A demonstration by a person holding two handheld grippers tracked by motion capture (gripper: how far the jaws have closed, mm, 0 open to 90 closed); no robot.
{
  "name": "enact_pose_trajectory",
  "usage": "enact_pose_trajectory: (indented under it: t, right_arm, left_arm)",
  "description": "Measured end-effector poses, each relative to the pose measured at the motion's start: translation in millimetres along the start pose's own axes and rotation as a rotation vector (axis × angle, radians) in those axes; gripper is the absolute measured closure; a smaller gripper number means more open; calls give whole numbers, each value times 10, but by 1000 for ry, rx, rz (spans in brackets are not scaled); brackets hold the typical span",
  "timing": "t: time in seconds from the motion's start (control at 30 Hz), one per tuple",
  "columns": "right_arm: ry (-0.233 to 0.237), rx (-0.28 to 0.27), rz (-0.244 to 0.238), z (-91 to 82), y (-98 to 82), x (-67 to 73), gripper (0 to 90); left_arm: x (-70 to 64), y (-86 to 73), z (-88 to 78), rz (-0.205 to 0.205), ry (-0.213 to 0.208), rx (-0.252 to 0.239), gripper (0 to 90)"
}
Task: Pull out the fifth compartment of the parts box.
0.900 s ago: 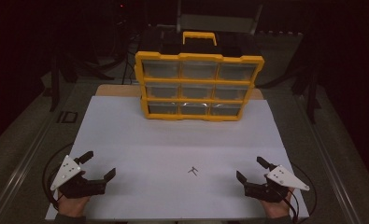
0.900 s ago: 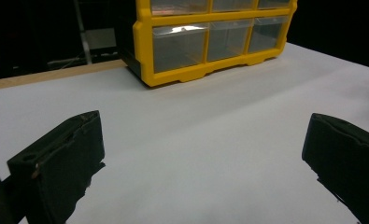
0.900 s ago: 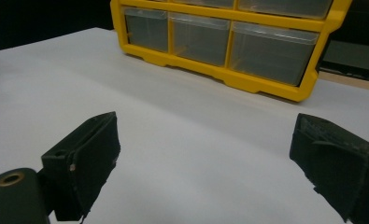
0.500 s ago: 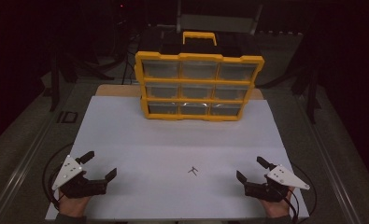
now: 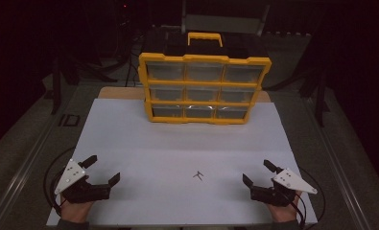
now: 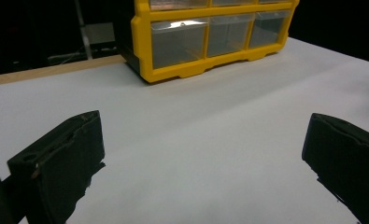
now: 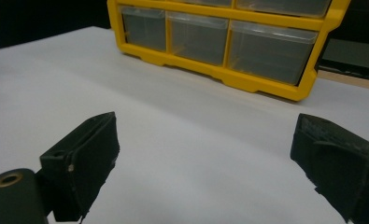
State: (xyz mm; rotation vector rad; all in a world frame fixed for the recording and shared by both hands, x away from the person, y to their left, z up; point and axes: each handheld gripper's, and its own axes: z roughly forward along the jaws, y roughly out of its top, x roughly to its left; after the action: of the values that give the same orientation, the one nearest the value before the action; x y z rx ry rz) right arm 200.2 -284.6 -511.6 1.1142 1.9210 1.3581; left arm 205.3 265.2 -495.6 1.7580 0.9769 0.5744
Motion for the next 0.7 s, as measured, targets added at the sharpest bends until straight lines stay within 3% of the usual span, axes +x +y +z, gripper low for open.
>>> enact_pose_trajectory:
  t: [0.5, 0.7]
  right_arm:
    - [-27, 51, 7, 94, 209, -1, 72]
    - [-36, 51, -16, 146, 320, -4, 72]
  left_arm:
    - [-20, -13, 21, 11, 4, 12, 1]
    - [-37, -16, 36, 16, 0, 14, 1]
